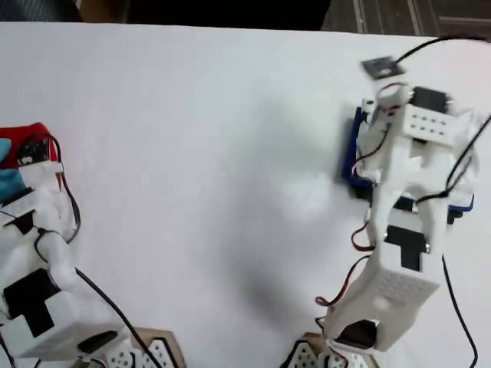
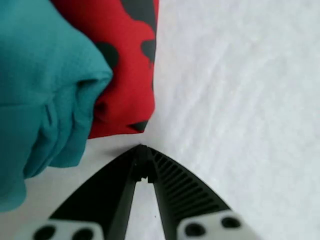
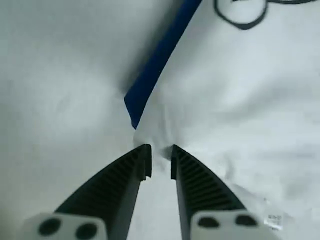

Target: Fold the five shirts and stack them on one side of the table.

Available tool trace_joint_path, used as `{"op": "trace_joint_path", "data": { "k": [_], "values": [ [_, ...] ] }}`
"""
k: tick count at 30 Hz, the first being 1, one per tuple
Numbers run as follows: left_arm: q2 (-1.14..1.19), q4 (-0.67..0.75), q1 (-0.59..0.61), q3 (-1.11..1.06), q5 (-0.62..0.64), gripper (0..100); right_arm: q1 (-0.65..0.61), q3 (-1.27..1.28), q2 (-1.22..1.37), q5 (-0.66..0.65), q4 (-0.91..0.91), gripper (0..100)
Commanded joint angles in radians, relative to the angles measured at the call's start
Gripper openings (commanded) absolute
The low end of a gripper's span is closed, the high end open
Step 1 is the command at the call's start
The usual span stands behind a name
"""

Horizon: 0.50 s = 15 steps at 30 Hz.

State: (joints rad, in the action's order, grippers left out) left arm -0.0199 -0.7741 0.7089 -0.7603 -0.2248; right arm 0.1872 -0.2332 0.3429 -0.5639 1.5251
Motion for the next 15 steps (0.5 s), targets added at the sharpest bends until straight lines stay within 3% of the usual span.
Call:
{"op": "trace_joint_path", "data": {
  "k": [1,9,15],
  "values": [
    [-0.020,0.009,-0.009,-0.002,0.008,3,0.007,0.098,-0.079,0.006,-0.076,7.6],
    [-0.020,0.009,-0.009,-0.002,0.006,3,0.058,0.124,-0.183,-0.003,-0.038,7.6],
    [-0.020,0.009,-0.009,-0.002,0.006,3,-0.035,0.146,-0.404,0.005,-0.018,7.7]
  ]
}}
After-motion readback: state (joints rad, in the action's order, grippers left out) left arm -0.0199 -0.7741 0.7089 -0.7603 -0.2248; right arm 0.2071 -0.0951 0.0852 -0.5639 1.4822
